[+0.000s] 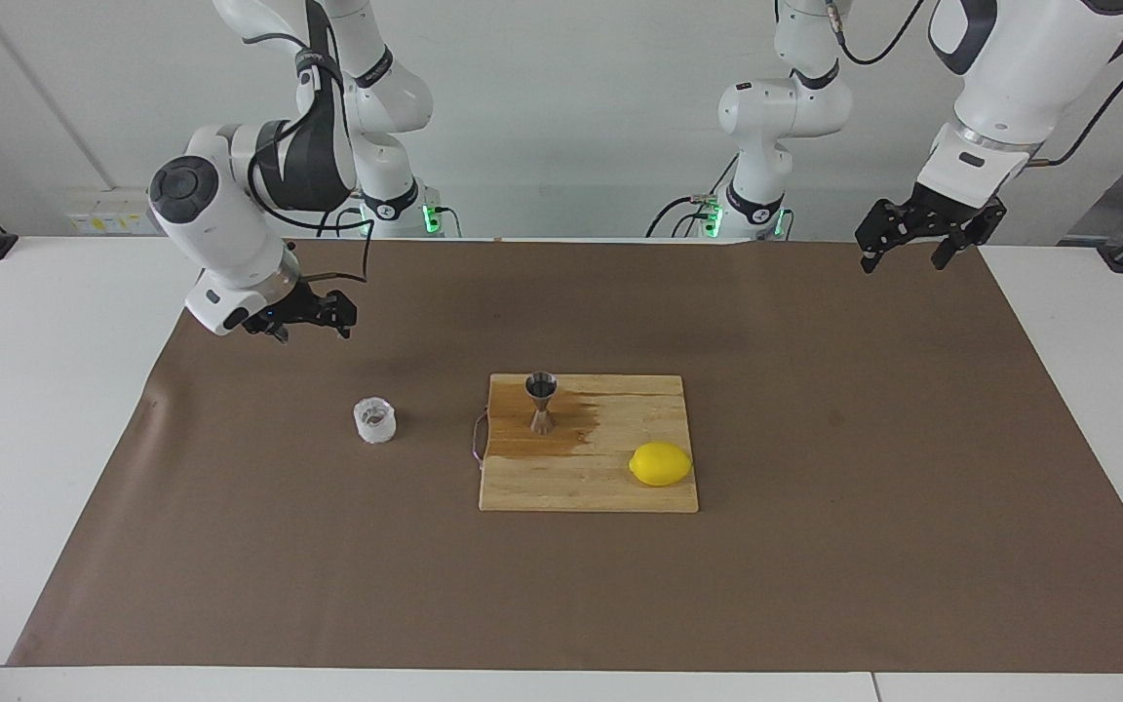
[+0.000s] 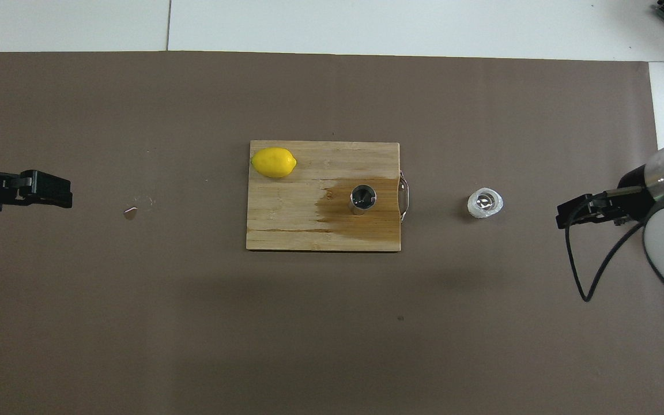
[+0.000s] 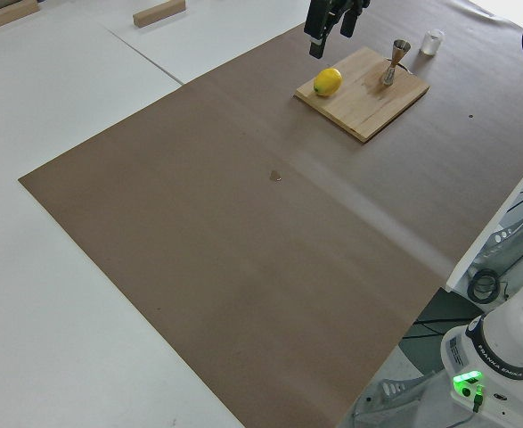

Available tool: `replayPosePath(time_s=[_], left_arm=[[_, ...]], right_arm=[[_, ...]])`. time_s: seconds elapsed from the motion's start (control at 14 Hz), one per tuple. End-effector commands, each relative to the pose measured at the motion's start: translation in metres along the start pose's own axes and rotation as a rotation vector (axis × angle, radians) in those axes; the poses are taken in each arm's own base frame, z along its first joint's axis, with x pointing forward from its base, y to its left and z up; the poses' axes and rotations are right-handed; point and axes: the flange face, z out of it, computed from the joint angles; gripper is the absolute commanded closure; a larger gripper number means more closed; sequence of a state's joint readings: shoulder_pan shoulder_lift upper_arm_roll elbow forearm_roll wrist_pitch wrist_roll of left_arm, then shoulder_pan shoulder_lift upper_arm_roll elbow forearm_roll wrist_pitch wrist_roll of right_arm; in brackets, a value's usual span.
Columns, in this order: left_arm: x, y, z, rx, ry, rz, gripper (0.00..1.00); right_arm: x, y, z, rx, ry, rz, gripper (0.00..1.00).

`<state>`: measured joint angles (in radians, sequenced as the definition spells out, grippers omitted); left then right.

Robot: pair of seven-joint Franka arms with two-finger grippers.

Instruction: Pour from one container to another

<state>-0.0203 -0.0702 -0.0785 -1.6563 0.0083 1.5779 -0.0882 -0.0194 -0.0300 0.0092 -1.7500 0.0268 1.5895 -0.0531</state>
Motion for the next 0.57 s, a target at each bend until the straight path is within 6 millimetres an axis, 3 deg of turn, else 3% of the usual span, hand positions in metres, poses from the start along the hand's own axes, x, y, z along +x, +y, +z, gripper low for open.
replayPosePath(time_s=[0.0,0.14,0.5], left_arm=[[-0.01,-0.001,-0.002,-0.008,-0.003,0.0,0.0],[-0.01,-0.001,-0.002,-0.008,-0.003,0.0,0.0],[-0.01,-0.001,-0.002,-0.008,-0.003,0.0,0.0]], right_arm=[[-0.003,0.001,-0.047,-0.006,0.032,0.023,0.0],[-0.01,0.011,-0.062,-0.005,0.072,0.041,0.0],[-0.007,0.013,-0.067,-0.021,0.113,0.056,0.0]])
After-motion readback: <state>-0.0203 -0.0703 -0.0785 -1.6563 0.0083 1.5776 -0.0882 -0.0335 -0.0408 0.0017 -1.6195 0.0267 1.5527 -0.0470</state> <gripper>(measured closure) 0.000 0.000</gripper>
